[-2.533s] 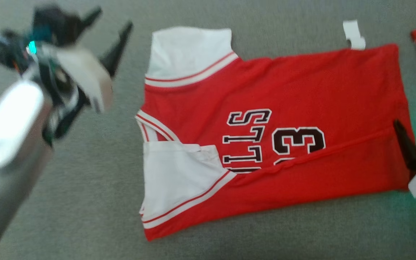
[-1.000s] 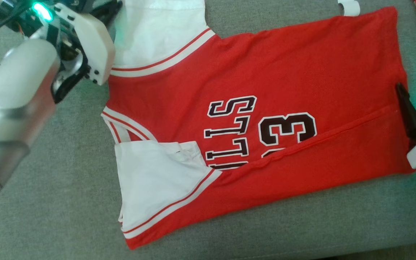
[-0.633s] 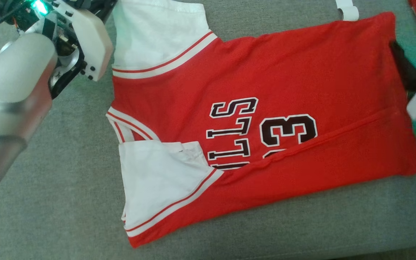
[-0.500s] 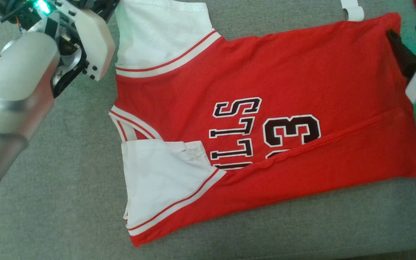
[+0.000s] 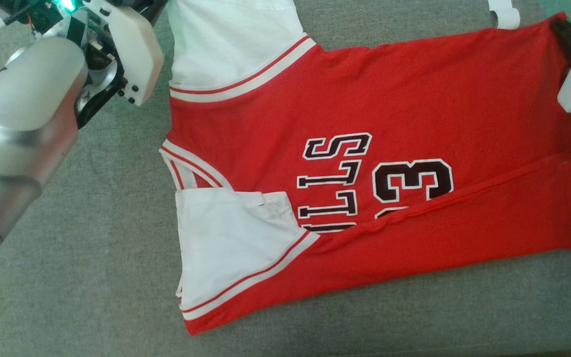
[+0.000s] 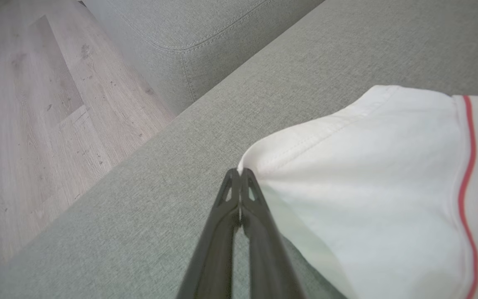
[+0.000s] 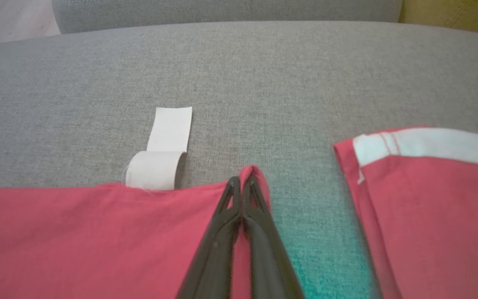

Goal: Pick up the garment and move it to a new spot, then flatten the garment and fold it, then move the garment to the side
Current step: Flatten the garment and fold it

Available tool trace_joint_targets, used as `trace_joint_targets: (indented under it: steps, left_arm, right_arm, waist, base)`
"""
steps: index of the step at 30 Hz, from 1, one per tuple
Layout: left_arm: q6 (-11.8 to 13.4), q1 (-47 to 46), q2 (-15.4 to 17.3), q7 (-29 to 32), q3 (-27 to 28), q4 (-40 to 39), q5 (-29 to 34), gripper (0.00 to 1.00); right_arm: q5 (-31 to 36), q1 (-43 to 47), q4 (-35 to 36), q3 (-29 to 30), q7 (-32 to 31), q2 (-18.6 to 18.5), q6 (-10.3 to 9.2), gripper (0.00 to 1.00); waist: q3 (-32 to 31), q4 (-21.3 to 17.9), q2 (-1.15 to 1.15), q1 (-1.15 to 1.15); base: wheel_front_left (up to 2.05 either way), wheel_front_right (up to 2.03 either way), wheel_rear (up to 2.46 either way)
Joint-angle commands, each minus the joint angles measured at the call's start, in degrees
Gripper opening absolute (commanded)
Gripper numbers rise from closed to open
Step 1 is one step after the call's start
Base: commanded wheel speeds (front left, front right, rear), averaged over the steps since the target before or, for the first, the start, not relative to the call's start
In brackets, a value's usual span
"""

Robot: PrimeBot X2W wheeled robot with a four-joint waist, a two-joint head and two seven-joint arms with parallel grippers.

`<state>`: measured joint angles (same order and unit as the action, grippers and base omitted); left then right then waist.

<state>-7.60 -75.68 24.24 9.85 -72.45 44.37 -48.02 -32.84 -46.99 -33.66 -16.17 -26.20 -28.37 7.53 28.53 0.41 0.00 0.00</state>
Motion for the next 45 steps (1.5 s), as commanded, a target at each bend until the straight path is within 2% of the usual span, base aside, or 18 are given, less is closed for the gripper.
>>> trace_joint_targets:
  steps: [1, 6, 11, 14, 18, 23, 28, 35, 45]
  left_arm:
    - [0.11, -3.72, 1.64, -0.58, 1.38, 0.00, -0.53, 0.00]
    - [0.11, -4.60, 2.11, -2.04, 0.82, 0.48, -0.16, 0.00]
    - [0.25, -7.65, 2.71, -7.08, 0.74, 2.46, 2.34, 0.00]
    - [0.88, -10.12, 2.20, -11.22, 1.40, 4.35, 3.61, 0.00]
    - [0.64, -10.20, 1.47, -12.53, 1.30, 5.17, 3.30, 0.00]
    - [0.26, -6.85, 1.68, -12.48, 0.56, 2.63, 2.43, 0.00]
    - [0.42, -2.07, 3.88, -14.65, -0.04, -2.85, 3.90, 0.00]
    - [3.83, 5.31, 8.88, -14.23, -0.28, -12.87, 3.74, 0.00]
    - [11.81, 18.68, 17.51, -10.07, -0.58, -34.71, 2.40, 0.00]
  right_arm:
    - [-0.26, -1.51, 0.89, -0.61, 1.57, -1.37, -0.04, 0.00]
    - [-1.03, -3.08, -0.41, -1.53, 3.93, -1.48, -0.04, 0.00]
    - [-2.31, -5.61, -1.89, -1.19, 8.48, -1.35, -0.04, 0.00]
    - [-3.35, -6.78, -2.84, -0.94, 10.97, -1.79, -0.04, 0.00]
    - [-4.97, -6.31, -3.53, -1.55, 11.67, -3.04, -0.04, 0.00]
    - [-7.35, -3.18, -3.08, -1.97, 12.06, -4.64, -0.04, 0.00]
    - [-9.43, 1.50, -2.08, -1.40, 12.41, -6.13, -0.04, 0.00]
    - [-10.96, 8.91, -0.32, -0.25, 12.76, -7.84, -0.04, 0.00]
    - [-11.89, 21.52, 3.58, 2.35, 12.74, -8.83, -0.04, 0.00]
  waist:
    - [0.10, 0.01, 0.00, 0.00]
    - [0.33, -0.16, 0.00, 0.00]
    - [0.68, -0.50, 0.00, 0.00]
    - [0.44, -0.17, 0.00, 0.00]
    - [-0.62, 0.69, 0.00, 0.00]
    - [-2.83, 1.97, 0.00, 0.00]
    - [-5.84, 3.71, 0.00, 0.00]
    - [-10.34, 6.17, 0.00, 0.00]
    - [-15.89, 8.14, 0.00, 0.00]
  base:
    - [0.00, 0.00, 0.00]
    - [0.00, 0.00, 0.00]
    - [0.00, 0.00, 0.00]
    - [0.00, 0.00, 0.00]
    - [0.00, 0.00, 0.00]
    - [0.00, 0.00, 0.00]
    - [0.00, 0.00, 0.00]
    - [0.00, 0.00, 0.00]
    - [0.00, 0.00, 0.00]
